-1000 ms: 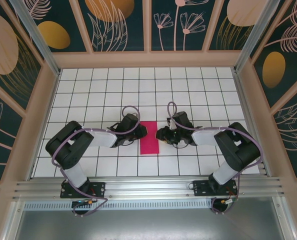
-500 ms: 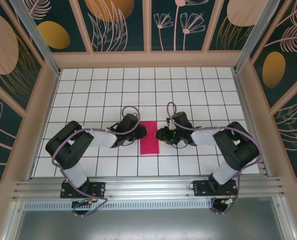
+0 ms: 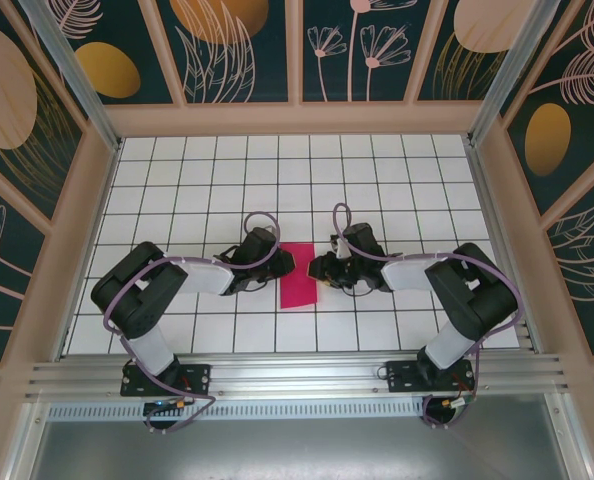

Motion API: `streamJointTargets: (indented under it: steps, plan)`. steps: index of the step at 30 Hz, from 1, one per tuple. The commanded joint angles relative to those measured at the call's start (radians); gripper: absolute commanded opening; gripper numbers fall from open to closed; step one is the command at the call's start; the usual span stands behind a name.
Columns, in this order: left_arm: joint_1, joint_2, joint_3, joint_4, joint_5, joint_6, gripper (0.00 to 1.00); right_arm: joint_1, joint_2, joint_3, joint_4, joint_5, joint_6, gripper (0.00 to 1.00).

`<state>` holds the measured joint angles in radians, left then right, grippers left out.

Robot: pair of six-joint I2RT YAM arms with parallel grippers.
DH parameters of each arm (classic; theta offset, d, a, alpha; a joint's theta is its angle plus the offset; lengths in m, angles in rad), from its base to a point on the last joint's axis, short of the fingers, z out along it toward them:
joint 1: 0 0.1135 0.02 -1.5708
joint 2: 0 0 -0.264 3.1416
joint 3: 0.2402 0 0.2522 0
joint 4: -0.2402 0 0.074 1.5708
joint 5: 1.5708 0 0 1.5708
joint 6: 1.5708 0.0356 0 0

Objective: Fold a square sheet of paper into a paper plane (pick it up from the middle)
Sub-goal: Third fold the triangle at the center of the table.

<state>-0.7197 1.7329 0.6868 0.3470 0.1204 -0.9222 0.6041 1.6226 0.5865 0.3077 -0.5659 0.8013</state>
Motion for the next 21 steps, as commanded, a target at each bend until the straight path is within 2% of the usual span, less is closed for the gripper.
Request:
streamJointTargets:
  steps: [1,8,10,15,17,19,21]
  plan:
    - [0.005,-0.006,-0.010,-0.013,0.006,0.002,0.23,0.004,0.017,0.016,0.012,-0.004,0.004,0.34]
    - [0.006,-0.086,-0.031,-0.010,0.006,0.065,0.26,-0.008,0.039,0.070,-0.075,0.022,-0.026,0.26]
    - [0.005,-0.129,-0.046,-0.009,0.009,0.084,0.31,-0.008,0.047,0.077,-0.084,0.019,-0.028,0.17]
    - [0.003,-0.249,-0.105,-0.009,0.017,0.133,0.38,-0.007,0.047,0.072,-0.070,0.017,-0.014,0.13]
    - [-0.025,-0.285,-0.102,-0.050,0.003,0.189,0.43,-0.008,0.048,0.072,-0.066,0.010,-0.008,0.12]
    - [-0.097,-0.315,-0.076,-0.137,-0.082,0.277,0.47,-0.008,0.044,0.073,-0.062,0.001,-0.004,0.10]
    - [-0.152,-0.331,-0.073,-0.164,-0.119,0.316,0.52,-0.009,0.044,0.079,-0.072,0.002,-0.005,0.10]
